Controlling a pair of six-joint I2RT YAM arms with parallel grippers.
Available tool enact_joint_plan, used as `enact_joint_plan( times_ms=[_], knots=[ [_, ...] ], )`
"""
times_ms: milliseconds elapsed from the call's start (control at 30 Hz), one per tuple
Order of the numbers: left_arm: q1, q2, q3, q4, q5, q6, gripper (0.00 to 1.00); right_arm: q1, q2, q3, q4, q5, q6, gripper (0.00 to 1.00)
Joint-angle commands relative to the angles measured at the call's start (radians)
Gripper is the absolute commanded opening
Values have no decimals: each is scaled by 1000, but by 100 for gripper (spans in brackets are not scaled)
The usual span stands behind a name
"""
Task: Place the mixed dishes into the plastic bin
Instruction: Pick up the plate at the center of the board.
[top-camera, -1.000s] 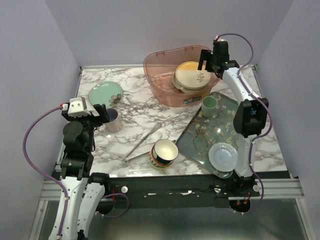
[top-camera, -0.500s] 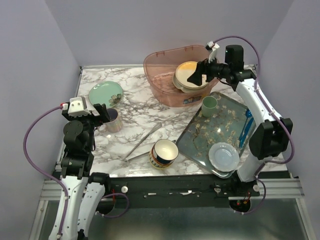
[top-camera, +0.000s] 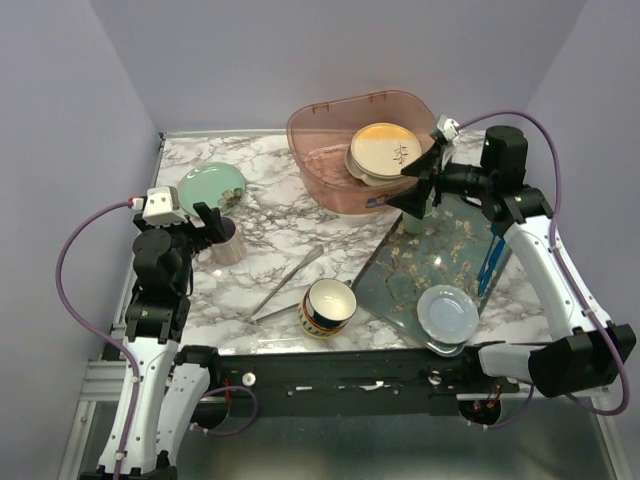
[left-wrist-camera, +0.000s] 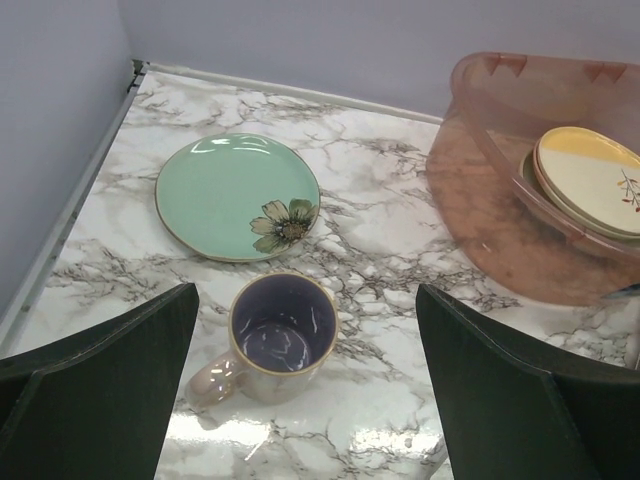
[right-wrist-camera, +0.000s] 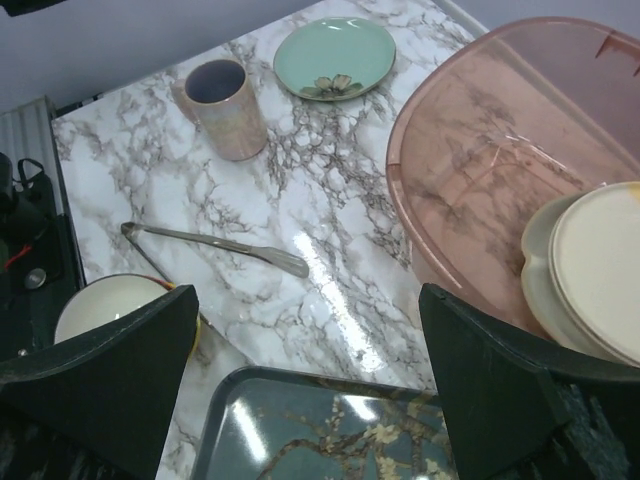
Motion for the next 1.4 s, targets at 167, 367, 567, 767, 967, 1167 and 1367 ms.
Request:
enact_joint_plan(
  times_ms=[167,367,567,767,967,1167,1367],
  knots=[
    [10,10,-3,3,31,-22,99,-59,-206,-264,122,-42,-47,100],
    [10,17,-9,9,20,-41,99,-79,-211,-274,133,-40,-14,100],
    [10,37,9,18,95,-102,99,-81,-200,-277,133,-62,1,100],
    [10,82,35,38,176,-194,99,-81,-220,-281,131,-66,-2,100],
    [13,177,78,49,189,-303,99,-81,-231,-286,131,-66,-7,100],
    [38,266,106,58,170,-387,99,-82,-229,-288,131,-60,-11,100],
    [99,315,101,93,198,-426,99,-81,-225,-291,131,-62,-16,100]
  ],
)
